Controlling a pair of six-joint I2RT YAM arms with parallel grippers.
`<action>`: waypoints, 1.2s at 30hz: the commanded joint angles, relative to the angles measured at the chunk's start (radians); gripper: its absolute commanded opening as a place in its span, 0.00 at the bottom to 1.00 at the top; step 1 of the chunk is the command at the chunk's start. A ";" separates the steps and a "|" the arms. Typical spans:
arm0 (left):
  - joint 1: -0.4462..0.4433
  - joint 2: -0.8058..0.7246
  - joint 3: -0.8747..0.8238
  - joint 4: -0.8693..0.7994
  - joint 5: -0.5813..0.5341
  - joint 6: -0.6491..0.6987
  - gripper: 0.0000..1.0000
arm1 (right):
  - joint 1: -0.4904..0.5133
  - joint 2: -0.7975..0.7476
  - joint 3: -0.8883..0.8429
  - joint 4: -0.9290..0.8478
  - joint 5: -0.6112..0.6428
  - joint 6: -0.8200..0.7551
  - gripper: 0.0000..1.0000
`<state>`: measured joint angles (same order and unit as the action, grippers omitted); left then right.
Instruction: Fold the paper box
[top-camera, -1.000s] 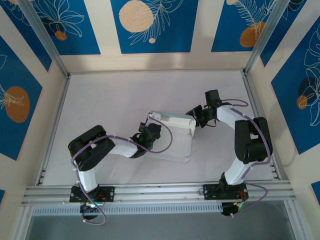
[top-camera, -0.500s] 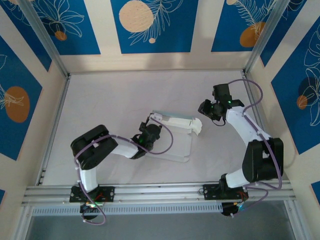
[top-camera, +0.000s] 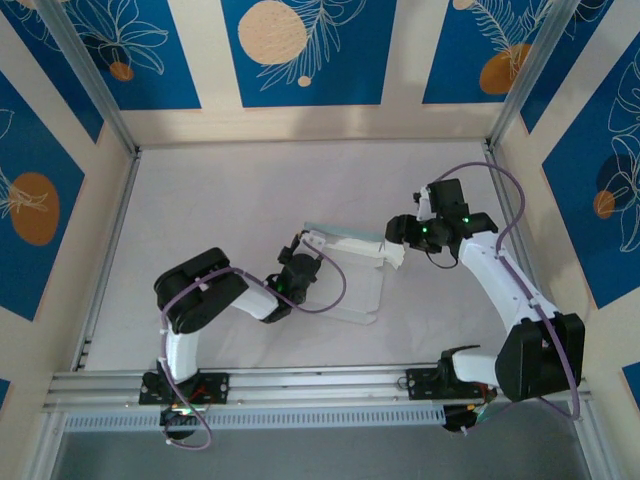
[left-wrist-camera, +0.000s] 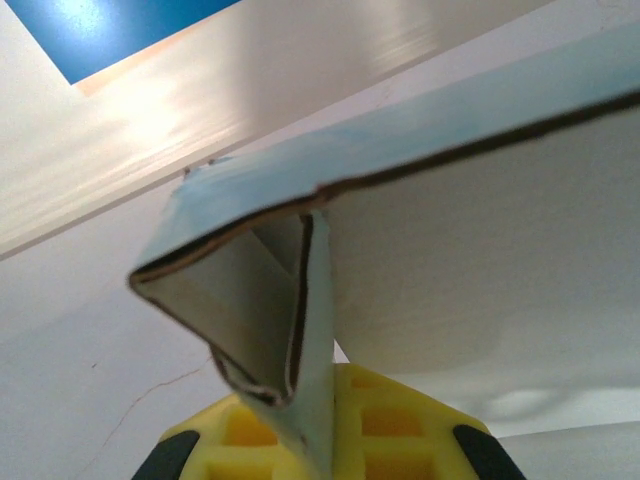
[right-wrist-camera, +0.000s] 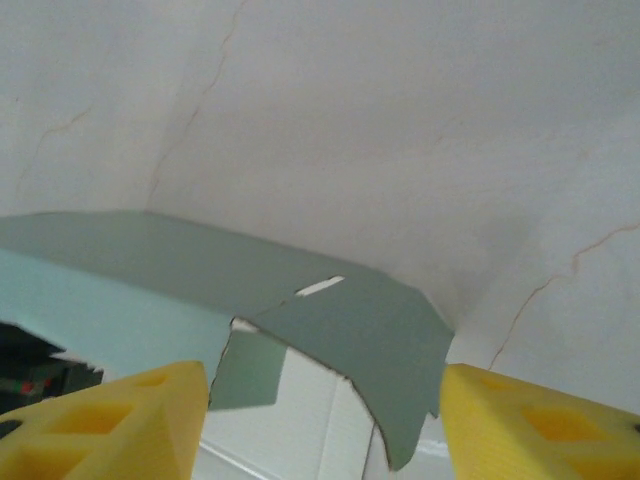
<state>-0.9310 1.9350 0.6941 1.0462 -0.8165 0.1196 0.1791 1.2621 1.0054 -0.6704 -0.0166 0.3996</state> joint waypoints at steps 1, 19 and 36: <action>-0.006 0.027 -0.004 -0.008 -0.008 0.039 0.00 | 0.027 -0.006 -0.009 -0.055 -0.041 -0.044 0.66; -0.003 0.060 -0.008 0.039 0.011 0.015 0.00 | 0.107 0.151 0.016 -0.047 0.166 -0.061 0.59; 0.009 0.072 0.013 0.037 0.004 0.031 0.00 | 0.063 0.114 0.047 -0.014 0.017 -0.060 0.57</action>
<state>-0.9276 2.0258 0.6762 1.2392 -0.8169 0.1402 0.2562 1.3987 1.0416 -0.6685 0.0486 0.3370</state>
